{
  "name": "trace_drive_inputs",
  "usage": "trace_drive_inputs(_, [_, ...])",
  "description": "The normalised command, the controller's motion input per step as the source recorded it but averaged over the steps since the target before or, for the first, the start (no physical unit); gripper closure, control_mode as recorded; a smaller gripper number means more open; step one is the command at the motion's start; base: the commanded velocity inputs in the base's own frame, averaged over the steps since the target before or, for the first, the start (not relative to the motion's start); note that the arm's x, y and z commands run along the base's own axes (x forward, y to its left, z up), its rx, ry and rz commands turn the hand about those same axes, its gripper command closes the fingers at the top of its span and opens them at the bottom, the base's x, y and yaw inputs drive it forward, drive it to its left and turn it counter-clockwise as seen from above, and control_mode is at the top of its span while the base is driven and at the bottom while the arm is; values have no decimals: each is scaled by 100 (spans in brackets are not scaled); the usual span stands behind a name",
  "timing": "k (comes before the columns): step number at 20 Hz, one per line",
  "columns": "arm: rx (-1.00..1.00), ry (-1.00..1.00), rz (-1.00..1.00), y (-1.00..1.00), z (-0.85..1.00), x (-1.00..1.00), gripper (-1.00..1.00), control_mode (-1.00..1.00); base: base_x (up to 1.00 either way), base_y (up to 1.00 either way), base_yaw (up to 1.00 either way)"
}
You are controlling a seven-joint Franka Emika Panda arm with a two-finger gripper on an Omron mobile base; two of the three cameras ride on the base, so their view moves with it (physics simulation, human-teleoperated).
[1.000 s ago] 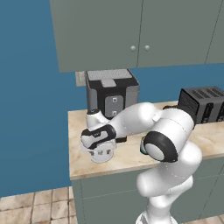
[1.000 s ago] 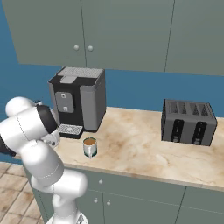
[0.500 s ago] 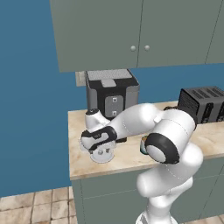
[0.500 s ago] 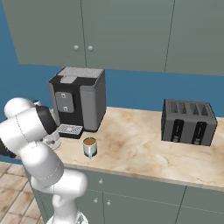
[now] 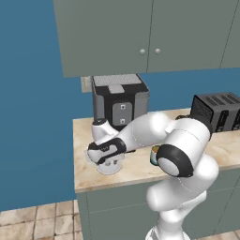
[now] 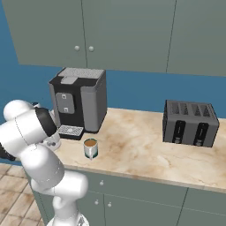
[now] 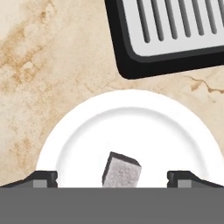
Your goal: Take a sugar cube from the saucer and place it inside the coffee. Then, grab milk from the fridge and place it next to the coffee on the counter to sweeten the coffee.
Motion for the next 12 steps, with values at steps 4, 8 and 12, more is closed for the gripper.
trace_drive_inputs(4, [0, 0, 0, 0, -6, 0, -100, -100, 0, 0, 0])
trace_drive_inputs(8, [0, -1, 0, 0, -8, 6, -100, -100, 0, 0, 0])
trace_drive_inputs(12, [0, -1, 0, -1, -6, 7, 100, -100, 0, 0, 0])
